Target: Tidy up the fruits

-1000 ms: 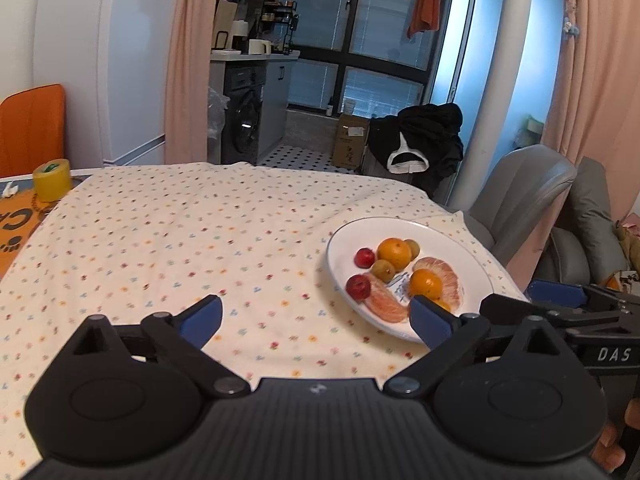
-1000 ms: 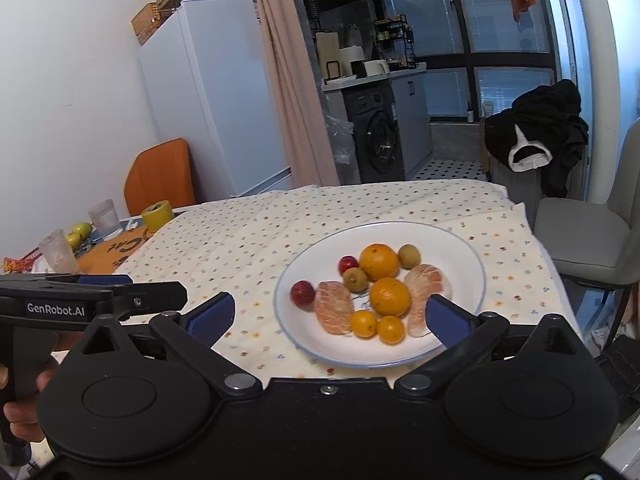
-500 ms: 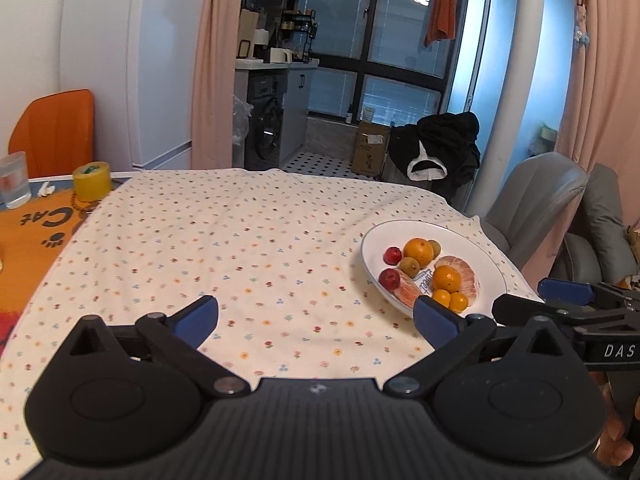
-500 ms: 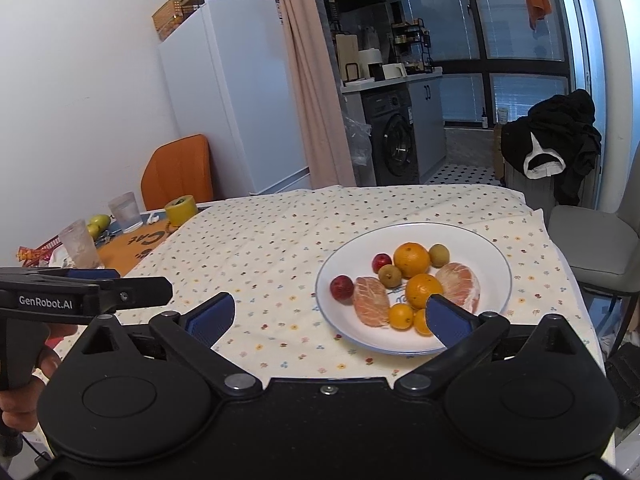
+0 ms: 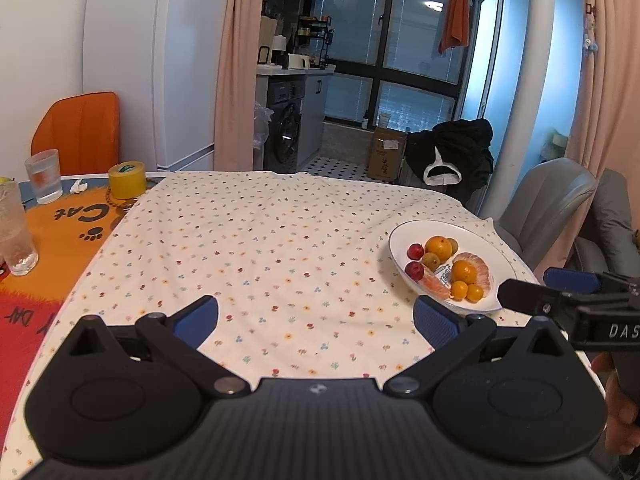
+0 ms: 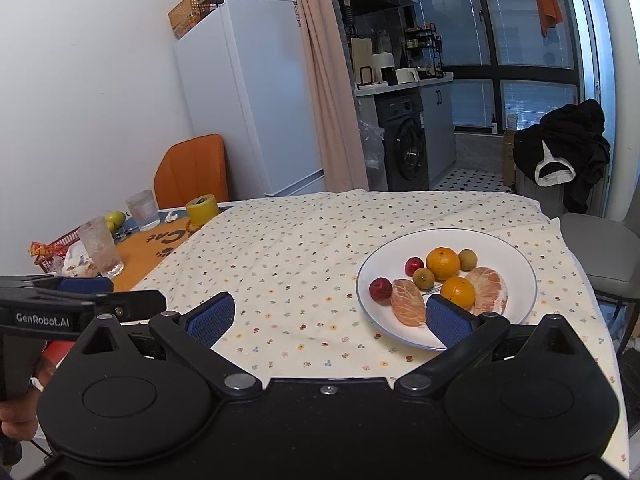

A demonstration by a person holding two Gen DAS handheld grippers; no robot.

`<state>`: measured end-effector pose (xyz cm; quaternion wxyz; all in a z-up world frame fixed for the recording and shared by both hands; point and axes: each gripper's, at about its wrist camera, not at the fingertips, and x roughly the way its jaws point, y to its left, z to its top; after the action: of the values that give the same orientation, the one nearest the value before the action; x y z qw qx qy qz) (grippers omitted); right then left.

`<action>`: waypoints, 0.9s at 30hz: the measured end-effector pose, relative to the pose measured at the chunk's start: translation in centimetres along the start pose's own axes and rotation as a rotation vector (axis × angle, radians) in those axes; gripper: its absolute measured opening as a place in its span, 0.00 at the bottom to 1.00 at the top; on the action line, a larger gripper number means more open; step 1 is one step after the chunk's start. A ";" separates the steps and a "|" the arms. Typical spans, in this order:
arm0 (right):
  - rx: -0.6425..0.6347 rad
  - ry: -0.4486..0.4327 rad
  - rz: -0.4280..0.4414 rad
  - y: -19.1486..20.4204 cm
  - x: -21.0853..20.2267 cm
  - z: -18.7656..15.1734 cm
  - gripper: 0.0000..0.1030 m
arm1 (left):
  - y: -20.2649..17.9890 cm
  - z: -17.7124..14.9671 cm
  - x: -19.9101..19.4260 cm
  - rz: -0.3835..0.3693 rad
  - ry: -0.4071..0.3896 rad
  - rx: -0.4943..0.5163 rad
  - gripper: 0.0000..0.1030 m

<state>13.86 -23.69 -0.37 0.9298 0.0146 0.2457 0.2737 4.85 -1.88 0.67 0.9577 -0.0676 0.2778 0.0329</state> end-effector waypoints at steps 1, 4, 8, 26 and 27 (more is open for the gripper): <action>-0.004 0.003 -0.005 0.4 -0.2 0.1 1.00 | 0.1 -0.1 -0.2 -0.001 0.000 0.001 1.00; -0.001 0.012 -0.003 0.9 -0.7 0.2 1.00 | 0.7 -0.2 -0.9 0.005 -0.008 -0.010 1.00; -0.003 0.010 -0.008 1.4 -1.5 0.3 1.00 | 1.3 -0.4 -1.7 0.007 -0.014 -0.016 1.00; 0.027 0.003 -0.061 1.9 -1.6 0.0 1.00 | 3.1 -1.3 -3.3 0.022 -0.031 -0.013 1.00; 0.027 0.003 -0.061 1.8 -1.6 -0.1 1.00 | 3.2 -1.3 -3.2 0.022 -0.029 -0.016 1.00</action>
<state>11.74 -22.97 0.54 0.9371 0.0190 0.2512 0.2418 1.11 0.97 0.91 0.9606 -0.0717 0.2643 0.0469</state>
